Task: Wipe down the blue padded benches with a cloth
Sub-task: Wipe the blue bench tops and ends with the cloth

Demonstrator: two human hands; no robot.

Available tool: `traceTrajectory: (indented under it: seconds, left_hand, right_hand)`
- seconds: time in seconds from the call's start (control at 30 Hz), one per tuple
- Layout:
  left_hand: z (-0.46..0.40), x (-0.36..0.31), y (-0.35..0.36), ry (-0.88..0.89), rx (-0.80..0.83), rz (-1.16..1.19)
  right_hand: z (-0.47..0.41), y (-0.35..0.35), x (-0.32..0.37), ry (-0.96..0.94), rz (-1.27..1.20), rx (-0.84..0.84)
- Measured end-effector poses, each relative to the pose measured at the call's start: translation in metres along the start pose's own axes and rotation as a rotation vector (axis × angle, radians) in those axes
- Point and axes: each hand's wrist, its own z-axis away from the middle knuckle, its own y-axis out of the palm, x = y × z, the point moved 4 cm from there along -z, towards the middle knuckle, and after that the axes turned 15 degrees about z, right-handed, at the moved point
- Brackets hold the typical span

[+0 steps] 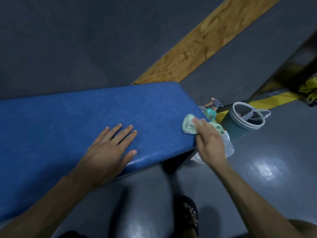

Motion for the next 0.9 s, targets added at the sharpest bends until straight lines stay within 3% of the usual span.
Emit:
traceTrajectory:
  seconds: [0.07, 0.13, 0.27, 0.33, 0.4, 0.53, 0.6, 0.67, 0.8, 0.9]
  left_hand:
    - [0.001, 0.000, -0.001, -0.001, 0.001, 0.001]
    - [0.000, -0.002, -0.003, 0.000, -0.008, 0.004]
    - [-0.007, -0.005, -0.004, 0.003, -0.006, 0.029]
    - [-0.009, -0.007, -0.004, -0.001, -0.002, 0.044]
    - [-0.010, -0.008, -0.004, -0.002, 0.002, 0.049]
    - [-0.007, -0.007, -0.004, -0.008, 0.007, 0.059]
    - [-0.007, -0.006, -0.002, -0.009, 0.011, 0.063]
    - [-0.008, -0.006, -0.002, -0.013, 0.015, 0.069]
    - [-0.014, -0.009, -0.004, -0.011, -0.006, 0.104]
    - [-0.015, -0.010, -0.007, -0.030, -0.025, 0.145]
  right_hand:
    - [-0.006, -0.001, -0.018, 0.199, 0.002, 0.021]
    - [0.005, 0.002, 0.009, 0.218, -0.023, 0.004]
    - [0.048, 0.003, 0.091, -0.145, -0.082, 0.012]
    - [0.049, -0.001, 0.086, -0.310, -0.064, 0.015]
    - [0.035, -0.001, 0.052, -0.335, -0.015, 0.030]
    - [-0.002, -0.005, -0.034, 0.173, -0.022, 0.050]
    - [-0.001, -0.004, -0.033, 0.312, -0.031, 0.041]
    - [0.014, -0.002, 0.008, 0.215, -0.052, -0.010]
    - [0.051, 0.002, 0.104, -0.219, -0.094, 0.010]
    - [0.049, 0.000, 0.092, -0.409, -0.037, 0.016]
